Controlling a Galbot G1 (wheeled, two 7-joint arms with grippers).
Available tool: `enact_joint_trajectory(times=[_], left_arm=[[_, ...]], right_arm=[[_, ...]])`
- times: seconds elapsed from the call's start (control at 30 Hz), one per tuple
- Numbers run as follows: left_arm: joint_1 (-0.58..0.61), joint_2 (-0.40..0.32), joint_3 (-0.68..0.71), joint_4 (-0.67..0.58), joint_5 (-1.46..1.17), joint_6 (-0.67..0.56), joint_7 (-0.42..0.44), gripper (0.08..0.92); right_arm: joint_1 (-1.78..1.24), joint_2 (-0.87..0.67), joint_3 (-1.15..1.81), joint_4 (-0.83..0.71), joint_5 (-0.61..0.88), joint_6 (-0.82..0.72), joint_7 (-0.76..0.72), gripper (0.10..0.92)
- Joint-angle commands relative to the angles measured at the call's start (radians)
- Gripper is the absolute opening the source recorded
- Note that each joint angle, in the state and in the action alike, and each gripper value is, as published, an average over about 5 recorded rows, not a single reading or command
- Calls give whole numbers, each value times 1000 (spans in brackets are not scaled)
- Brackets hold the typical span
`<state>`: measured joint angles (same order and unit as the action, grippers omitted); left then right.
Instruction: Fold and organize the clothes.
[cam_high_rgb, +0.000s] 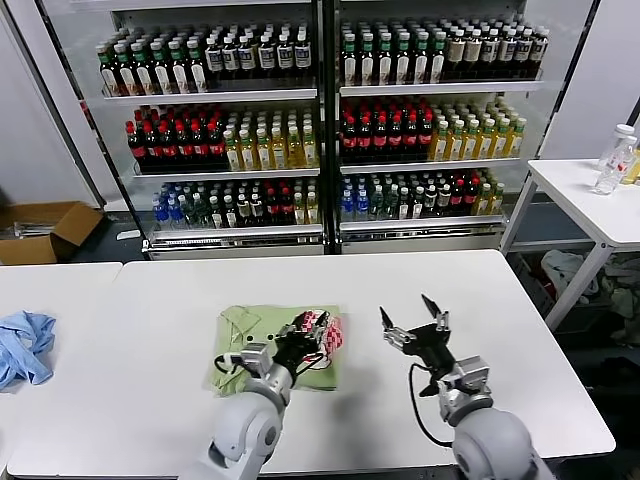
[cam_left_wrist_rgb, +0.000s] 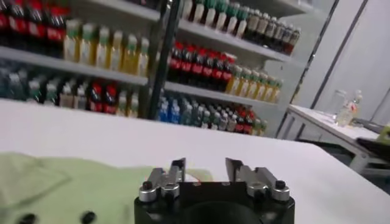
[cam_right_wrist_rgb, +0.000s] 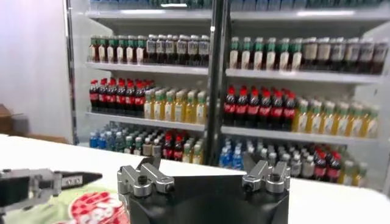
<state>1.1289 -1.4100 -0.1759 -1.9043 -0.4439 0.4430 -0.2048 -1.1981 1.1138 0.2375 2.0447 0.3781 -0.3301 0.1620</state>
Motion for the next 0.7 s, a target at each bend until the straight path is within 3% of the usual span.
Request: enact_joint_trajectory(times=[0.03, 0.23, 0.37, 0.53, 0.7], left_arm=[[242, 115, -266, -190, 118, -106, -9, 530], [314, 153, -377, -180, 76, -132, -42, 704], [328, 154, -383, -182, 73, -142, -48, 800], [331, 156, -375, -185, 71, -143, -48, 822], [319, 157, -364, -188, 56, -136, -47, 823]], right_arm=[[184, 222, -249, -303, 10, -43, 46, 823], [310, 360, -309, -543, 35, -94, 87, 823], [323, 406, -317, -606, 34, -123, 119, 821], [307, 391, -315, -595, 48, -137, 161, 768], [298, 323, -309, -552, 25, -74, 141, 623]])
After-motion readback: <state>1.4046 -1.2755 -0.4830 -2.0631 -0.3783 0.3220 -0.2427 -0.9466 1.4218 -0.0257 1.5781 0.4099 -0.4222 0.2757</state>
